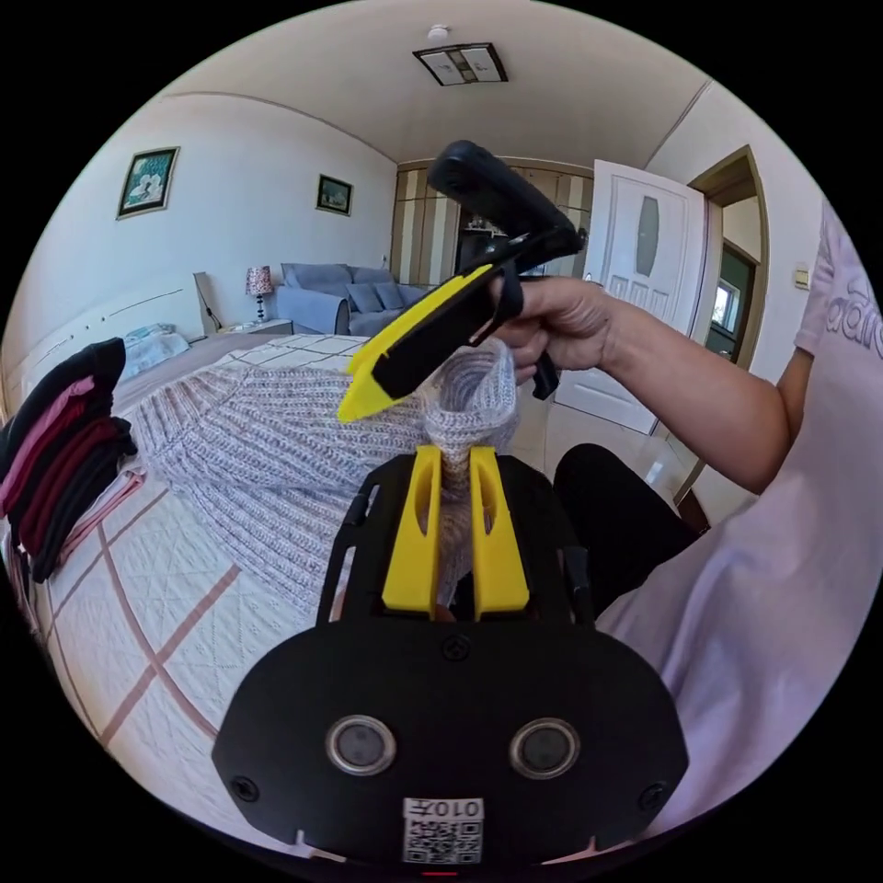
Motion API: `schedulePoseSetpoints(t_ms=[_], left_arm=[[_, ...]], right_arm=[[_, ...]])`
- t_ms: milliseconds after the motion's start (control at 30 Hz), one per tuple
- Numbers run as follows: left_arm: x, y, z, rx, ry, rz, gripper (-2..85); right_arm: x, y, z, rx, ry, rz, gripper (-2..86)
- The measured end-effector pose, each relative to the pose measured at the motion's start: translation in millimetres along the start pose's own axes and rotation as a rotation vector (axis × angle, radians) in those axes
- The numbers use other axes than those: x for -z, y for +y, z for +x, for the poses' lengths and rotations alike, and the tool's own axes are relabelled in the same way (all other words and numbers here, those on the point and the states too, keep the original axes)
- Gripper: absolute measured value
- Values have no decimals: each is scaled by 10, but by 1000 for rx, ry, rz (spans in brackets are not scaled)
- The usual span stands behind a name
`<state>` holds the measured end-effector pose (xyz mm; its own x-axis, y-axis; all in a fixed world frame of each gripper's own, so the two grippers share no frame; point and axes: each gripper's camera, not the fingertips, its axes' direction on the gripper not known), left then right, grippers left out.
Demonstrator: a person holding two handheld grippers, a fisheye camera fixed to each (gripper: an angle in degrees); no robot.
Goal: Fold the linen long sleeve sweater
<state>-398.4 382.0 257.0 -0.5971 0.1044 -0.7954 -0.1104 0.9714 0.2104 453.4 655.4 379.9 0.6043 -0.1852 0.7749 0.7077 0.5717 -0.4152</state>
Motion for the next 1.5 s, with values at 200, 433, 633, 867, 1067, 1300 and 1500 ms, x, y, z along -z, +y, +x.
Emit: schedulePoseSetpoints(t_ms=[200,433,633,867,1067,1300,1500], left_arm=[[-73,107,-3,1,-6,7,54],[-277,51,66,-43,62,5,51],[-434,11,130,-70,73,30,55],[-523,47,213,-106,54,1,55],[270,-3,-2,-82,201,101,34],[1139,-251,-500,-96,-56,246,27],[225,-702,-729,-346,72,-123,87]], right_arm=[[-89,16,-498,77,93,-58,88],[39,420,-756,-21,171,24,66],[-23,485,-1081,91,276,-48,51],[-96,715,-960,52,162,-28,31],[979,1664,-1178,183,167,303,36],[1428,2645,-1547,201,223,309,39],[1470,3016,-1643,129,283,309,33]])
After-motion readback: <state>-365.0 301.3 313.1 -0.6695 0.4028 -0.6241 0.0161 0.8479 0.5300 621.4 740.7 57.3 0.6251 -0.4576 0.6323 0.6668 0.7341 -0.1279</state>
